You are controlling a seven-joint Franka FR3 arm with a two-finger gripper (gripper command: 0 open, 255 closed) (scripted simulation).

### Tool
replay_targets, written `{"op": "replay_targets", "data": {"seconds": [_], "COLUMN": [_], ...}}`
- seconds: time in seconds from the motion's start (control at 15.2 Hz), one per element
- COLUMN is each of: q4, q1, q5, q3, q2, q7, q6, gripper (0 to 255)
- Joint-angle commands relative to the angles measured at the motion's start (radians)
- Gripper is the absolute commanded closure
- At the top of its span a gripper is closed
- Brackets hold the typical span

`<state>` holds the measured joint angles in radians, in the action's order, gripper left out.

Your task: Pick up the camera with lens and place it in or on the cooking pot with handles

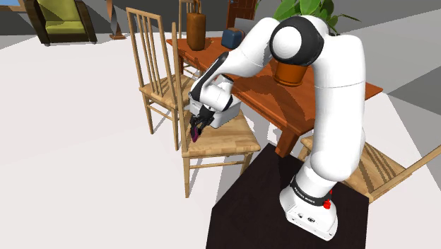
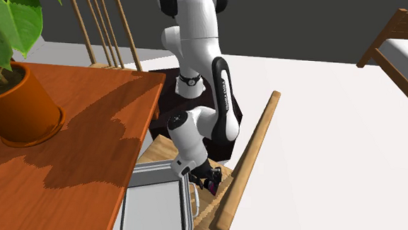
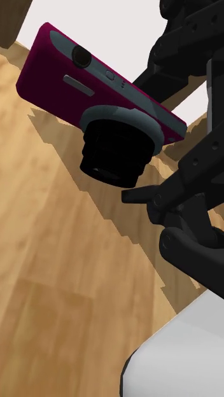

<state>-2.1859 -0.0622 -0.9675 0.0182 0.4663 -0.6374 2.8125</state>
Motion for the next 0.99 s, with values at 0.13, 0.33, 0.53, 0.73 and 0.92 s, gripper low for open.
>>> {"op": "replay_targets", "data": {"seconds": [0.13,0.33,0.53,0.73,0.92], "q4": [-0.015,-0.028,-0.039,-0.047,-0.054], "q1": [0.015,0.03,0.045,0.06,0.072], "q5": [0.038,0.076,0.114,0.153,0.192], "q3": [-0.022,-0.044,-0.064,-0.086,-0.104], "q2": [-0.04,-0.078,-0.115,-0.152,-0.187], "q7": [0.041,0.082,0.122,0.162,0.202], "q6": [-0.023,-0.046,-0.069,-0.093,-0.118], "gripper": [255,255,255,255,255]}}
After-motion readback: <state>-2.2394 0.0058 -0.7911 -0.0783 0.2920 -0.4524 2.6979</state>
